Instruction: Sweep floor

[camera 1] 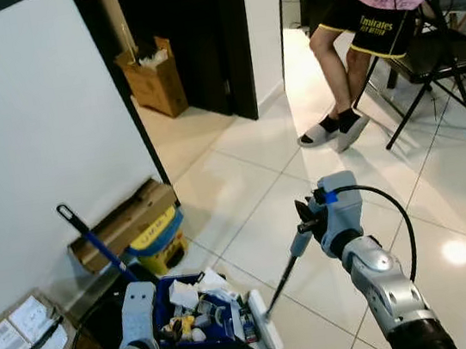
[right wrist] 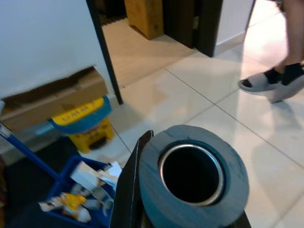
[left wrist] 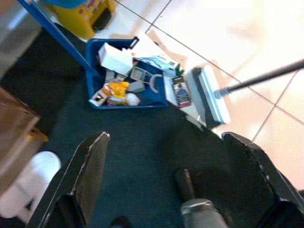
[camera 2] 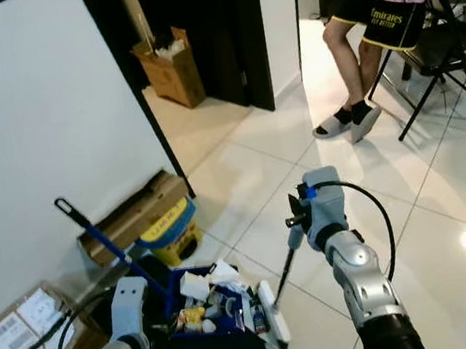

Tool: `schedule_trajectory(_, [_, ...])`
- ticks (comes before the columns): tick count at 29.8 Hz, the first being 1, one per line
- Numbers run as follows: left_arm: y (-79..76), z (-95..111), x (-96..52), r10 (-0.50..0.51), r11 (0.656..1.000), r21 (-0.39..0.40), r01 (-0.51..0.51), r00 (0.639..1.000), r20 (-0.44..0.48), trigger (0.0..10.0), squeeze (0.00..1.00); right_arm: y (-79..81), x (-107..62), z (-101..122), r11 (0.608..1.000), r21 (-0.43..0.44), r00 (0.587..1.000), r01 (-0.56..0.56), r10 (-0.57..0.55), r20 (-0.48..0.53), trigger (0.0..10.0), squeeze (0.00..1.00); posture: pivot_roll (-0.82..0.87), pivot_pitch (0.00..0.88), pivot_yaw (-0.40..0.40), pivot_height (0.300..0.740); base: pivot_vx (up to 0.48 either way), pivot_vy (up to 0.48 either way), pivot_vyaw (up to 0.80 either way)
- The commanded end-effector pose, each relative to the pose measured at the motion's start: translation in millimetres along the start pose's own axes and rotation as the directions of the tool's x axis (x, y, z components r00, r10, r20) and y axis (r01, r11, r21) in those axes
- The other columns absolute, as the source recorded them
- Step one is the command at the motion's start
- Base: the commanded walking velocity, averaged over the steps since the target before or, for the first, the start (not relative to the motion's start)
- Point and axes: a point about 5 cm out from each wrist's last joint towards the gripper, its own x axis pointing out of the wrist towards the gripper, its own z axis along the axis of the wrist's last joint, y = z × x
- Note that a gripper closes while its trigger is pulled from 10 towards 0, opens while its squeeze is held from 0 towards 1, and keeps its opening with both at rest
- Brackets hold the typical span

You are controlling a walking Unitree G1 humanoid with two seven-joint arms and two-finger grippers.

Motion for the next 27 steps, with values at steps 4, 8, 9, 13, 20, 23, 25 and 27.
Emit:
schedule_trajectory(4, [-0.6, -5, -1.6, 0.022, 0.999, -0.044, -0.022, 1.000, 0.007, 10.0, 0.00, -8.7, -6.5, 3, 0.999, -0.041, 0.999, 0.033, -0.033, 0.007, 10.0, 0.00, -0.27, 0.090, -0.009, 0.740, 0.000, 0.000, 0.00])
schedule_trajectory(8, [-3.1, -5, -1.6, 0.019, 0.999, -0.051, -0.018, 1.000, 0.019, 10.0, 0.00, -16.5, -5.6, 8, 0.996, -0.040, 0.997, 0.078, -0.076, 0.026, 10.0, 0.00, -0.26, 0.104, -0.019, 0.740, 0.000, 0.000, 0.00])
schedule_trajectory(9, [-3.1, -5, -1.6, 0.019, 0.999, -0.051, -0.018, 1.000, 0.019, 10.0, 0.00, -16.5, -5.6, 8, 0.996, -0.040, 0.997, 0.078, -0.076, 0.026, 10.0, 0.00, -0.26, 0.104, -0.019, 0.740, 0.000, 0.000, 0.00])
schedule_trajectory(13, [-4.7, 2, -0.3, -0.001, 1.000, -0.018, 0.003, 0.998, 0.060, 10.0, 0.00, -23.5, -3.0, 18, 0.989, -0.018, 0.986, 0.149, -0.147, 0.083, 10.0, 0.00, -0.23, 0.127, -0.001, 0.740, 0.000, 0.000, 0.00])
schedule_trajectory(20, [6.8, 25, 0.6, -0.022, 0.997, 0.073, 0.012, 0.990, 0.137, 10.0, 0.00, -25.9, 3.1, 11, 0.967, 0.084, 0.964, 0.242, -0.249, 0.092, 10.0, 0.00, -0.19, 0.181, 0.024, 0.740, 0.000, 0.000, 0.00])
schedule_trajectory(23, [16.7, 30, -2.2, -0.020, 0.996, 0.093, 0.004, 0.986, 0.165, 10.0, 0.00, -29.3, 6.2, 5, 0.947, 0.108, 0.944, 0.301, -0.312, 0.105, 10.0, 0.00, -0.16, 0.226, 0.036, 0.740, 0.000, 0.000, 0.00])
schedule_trajectory(25, [20.0, 30, -4.2, -0.021, 0.995, 0.099, 0.004, 0.984, 0.175, 10.0, 0.00, -30.7, 6.9, 6, 0.939, 0.121, 0.932, 0.321, -0.336, 0.134, 10.0, 0.00, -0.14, 0.247, 0.035, 0.740, 0.000, 0.000, 0.00])
schedule_trajectory(27, [22.4, 28, -6.0, -0.024, 0.994, 0.107, 0.004, 0.983, 0.181, 10.0, 0.00, -31.8, 7.6, 7, 0.933, 0.127, 0.922, 0.337, -0.354, 0.158, 10.0, 0.00, -0.13, 0.259, 0.033, 0.740, 0.000, 0.000, 0.00])
